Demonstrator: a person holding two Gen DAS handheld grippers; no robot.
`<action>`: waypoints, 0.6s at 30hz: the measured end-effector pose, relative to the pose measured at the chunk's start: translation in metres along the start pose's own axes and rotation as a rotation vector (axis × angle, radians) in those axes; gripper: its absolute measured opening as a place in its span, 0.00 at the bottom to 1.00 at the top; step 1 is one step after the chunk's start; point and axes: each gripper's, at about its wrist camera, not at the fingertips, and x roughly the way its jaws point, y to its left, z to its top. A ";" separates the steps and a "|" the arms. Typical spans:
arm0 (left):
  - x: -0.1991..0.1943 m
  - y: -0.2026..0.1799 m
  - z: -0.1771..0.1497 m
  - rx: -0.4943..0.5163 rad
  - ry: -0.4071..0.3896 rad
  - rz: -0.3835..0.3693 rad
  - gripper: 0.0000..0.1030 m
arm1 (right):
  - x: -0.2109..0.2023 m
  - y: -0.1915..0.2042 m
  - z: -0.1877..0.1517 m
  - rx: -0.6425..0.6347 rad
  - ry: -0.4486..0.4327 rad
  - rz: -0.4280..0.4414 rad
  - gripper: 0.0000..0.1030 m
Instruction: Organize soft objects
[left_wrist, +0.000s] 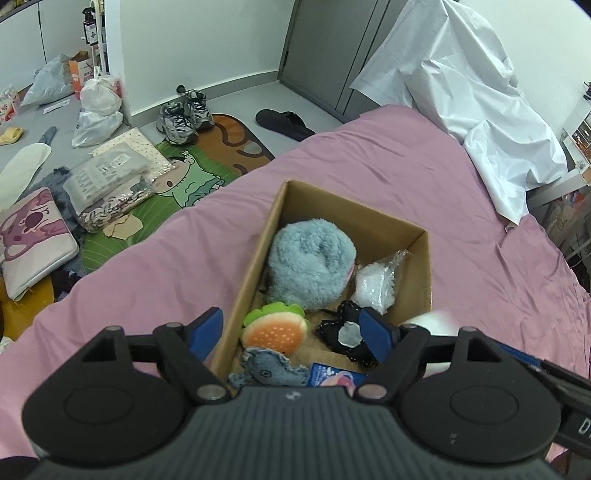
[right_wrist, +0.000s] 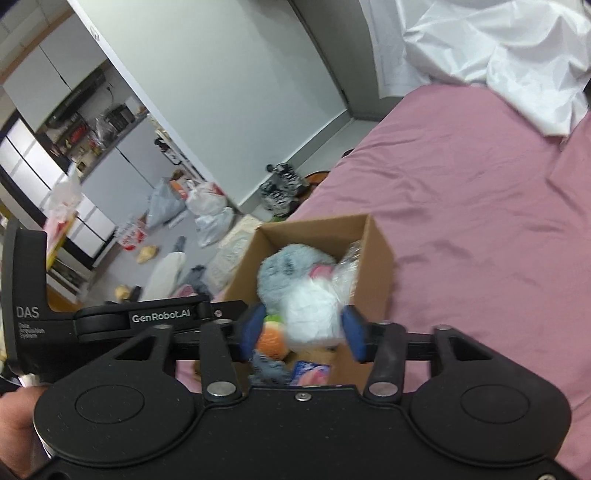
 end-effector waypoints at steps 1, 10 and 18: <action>-0.001 0.001 0.001 -0.002 -0.001 0.000 0.78 | 0.000 0.001 0.000 0.002 -0.001 -0.001 0.54; -0.012 -0.002 0.001 0.019 -0.014 0.002 0.84 | -0.011 -0.009 -0.004 0.023 -0.002 -0.063 0.55; -0.022 -0.015 -0.004 0.056 -0.019 -0.003 0.88 | -0.035 -0.014 -0.004 0.026 -0.027 -0.090 0.61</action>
